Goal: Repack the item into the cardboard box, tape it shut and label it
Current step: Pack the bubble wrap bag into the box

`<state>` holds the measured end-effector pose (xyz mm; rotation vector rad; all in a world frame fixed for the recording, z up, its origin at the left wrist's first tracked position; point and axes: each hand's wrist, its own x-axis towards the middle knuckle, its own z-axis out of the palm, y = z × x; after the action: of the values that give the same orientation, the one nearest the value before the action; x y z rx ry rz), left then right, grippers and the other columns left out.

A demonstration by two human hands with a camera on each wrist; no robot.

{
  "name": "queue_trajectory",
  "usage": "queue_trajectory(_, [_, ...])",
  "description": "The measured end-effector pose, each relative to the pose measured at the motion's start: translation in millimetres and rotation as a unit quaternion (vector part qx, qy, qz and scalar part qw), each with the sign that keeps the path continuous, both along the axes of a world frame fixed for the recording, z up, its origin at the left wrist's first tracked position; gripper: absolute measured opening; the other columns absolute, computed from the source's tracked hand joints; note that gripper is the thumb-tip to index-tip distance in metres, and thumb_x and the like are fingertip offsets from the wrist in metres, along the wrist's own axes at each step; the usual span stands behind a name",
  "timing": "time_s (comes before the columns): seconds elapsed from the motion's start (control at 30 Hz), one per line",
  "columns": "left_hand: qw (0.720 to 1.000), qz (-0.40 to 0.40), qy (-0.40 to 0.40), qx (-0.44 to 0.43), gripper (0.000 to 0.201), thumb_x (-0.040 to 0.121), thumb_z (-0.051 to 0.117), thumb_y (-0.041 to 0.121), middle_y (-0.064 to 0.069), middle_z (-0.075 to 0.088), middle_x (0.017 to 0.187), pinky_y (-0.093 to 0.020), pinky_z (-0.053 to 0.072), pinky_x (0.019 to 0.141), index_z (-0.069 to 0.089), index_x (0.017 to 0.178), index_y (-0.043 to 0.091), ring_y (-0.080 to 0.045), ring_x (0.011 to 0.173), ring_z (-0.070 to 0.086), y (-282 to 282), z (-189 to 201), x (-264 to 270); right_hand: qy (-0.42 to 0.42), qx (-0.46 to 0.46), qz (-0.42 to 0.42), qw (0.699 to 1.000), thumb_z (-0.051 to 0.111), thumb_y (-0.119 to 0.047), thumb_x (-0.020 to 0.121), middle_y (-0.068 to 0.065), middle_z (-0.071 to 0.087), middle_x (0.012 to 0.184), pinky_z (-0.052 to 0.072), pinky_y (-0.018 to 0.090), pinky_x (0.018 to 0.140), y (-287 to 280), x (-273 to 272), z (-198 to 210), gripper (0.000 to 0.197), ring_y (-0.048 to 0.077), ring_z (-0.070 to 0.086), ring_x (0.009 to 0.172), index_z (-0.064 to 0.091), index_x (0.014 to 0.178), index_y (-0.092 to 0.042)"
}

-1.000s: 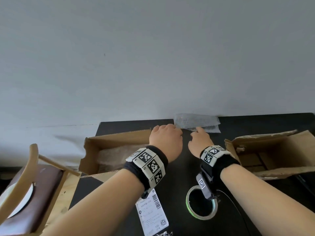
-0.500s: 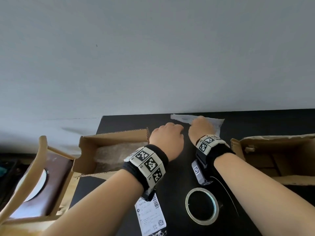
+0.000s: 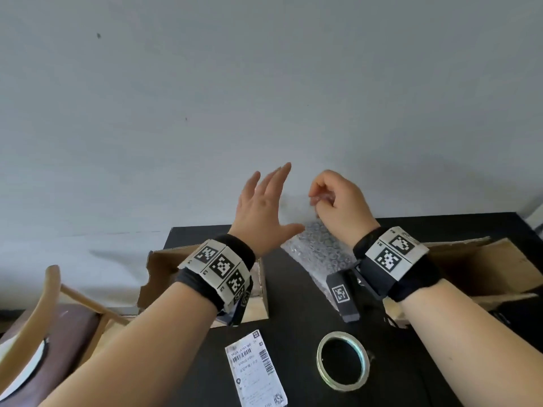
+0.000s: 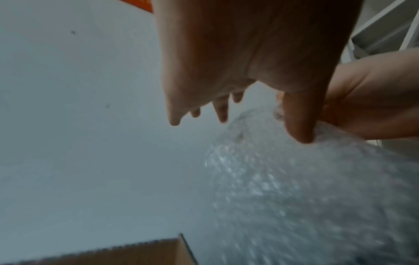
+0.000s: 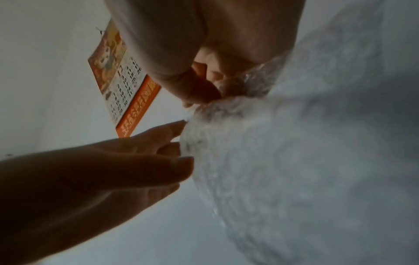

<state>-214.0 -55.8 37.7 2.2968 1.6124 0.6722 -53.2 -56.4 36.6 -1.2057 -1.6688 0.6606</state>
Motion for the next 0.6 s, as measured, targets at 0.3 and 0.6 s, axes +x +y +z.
queue_trajectory(0.3, [0.994, -0.053, -0.095, -0.009, 0.006, 0.083, 0.067, 0.025, 0.009, 0.065, 0.088, -0.023, 0.045, 0.081, 0.064, 0.079, 0.022, -0.007, 0.092, 0.058, -9.0, 26.0, -31.4, -0.128, 0.106, -0.071, 0.984, 0.051, 0.003, 0.077, 0.004, 0.064, 0.094, 0.048, 0.033, 0.079, -6.4, -22.9, 32.1, 0.02, 0.019, 0.062, 0.092, 0.063, 0.087, -0.011])
queue_trajectory(0.6, [0.984, -0.056, -0.135, -0.102, 0.007, 0.086, 0.06, 0.015, 0.008, 0.068, 0.076, -0.02, 0.046, 0.072, 0.058, 0.087, 0.022, -0.006, 0.077, 0.061, -10.2, 50.6, -47.1, -0.332, 0.029, 0.009, 0.943, 0.074, -0.035, 0.075, -0.007, 0.062, 0.114, 0.015, 0.036, 0.112, -21.8, -42.1, 32.5, 0.066, 0.013, 0.052, 0.118, 0.045, 0.133, -0.026])
